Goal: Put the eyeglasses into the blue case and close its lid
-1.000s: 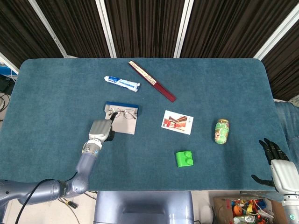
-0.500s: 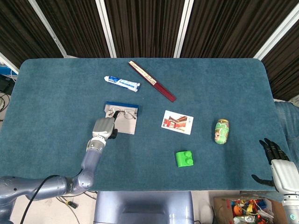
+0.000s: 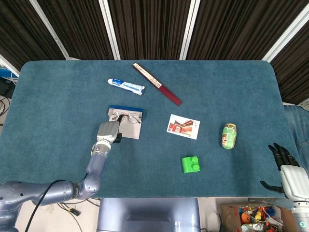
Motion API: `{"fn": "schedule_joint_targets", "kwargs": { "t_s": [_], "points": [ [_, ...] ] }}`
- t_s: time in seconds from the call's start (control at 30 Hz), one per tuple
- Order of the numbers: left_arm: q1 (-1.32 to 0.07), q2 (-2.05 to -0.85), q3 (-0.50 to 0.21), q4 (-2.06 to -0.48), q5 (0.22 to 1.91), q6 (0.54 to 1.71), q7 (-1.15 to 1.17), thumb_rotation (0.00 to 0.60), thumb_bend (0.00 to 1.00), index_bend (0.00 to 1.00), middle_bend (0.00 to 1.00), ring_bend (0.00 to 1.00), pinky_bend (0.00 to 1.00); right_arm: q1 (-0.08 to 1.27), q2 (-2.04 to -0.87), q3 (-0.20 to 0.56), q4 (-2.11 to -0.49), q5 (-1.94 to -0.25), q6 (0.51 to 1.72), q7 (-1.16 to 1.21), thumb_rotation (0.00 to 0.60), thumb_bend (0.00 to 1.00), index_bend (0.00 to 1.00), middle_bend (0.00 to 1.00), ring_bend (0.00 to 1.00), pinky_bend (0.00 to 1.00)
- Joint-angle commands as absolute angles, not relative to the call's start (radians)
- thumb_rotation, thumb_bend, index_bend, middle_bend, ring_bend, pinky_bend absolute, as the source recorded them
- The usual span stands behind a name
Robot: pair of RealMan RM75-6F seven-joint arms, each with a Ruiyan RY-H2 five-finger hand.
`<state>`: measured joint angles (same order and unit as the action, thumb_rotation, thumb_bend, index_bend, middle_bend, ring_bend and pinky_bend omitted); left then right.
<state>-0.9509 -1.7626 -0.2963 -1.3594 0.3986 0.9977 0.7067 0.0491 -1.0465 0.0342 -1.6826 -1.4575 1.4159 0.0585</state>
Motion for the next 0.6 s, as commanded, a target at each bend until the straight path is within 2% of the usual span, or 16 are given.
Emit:
{"fn": "schedule_joint_targets", "kwargs": {
  "t_s": [0.03, 0.6],
  "points": [
    [-0.955, -1.765, -0.295, -1.354, 0.395, 0.997, 0.712, 0.600, 0.51, 0.00, 0.70, 0.61, 0.61, 0.049, -1.046, 0.034, -1.683, -1.457, 1.416, 0.058, 0.600, 0.12, 0.00, 0.00, 0.03, 0.18],
    [-0.977, -1.784, -0.296, -1.329, 0.375, 0.998, 0.730, 0.600, 0.51, 0.00, 0.70, 0.61, 0.61, 0.049, -1.045, 0.036, -1.686, -1.451, 1.414, 0.057, 0.600, 0.13, 0.00, 0.00, 0.03, 0.18]
  ]
}}
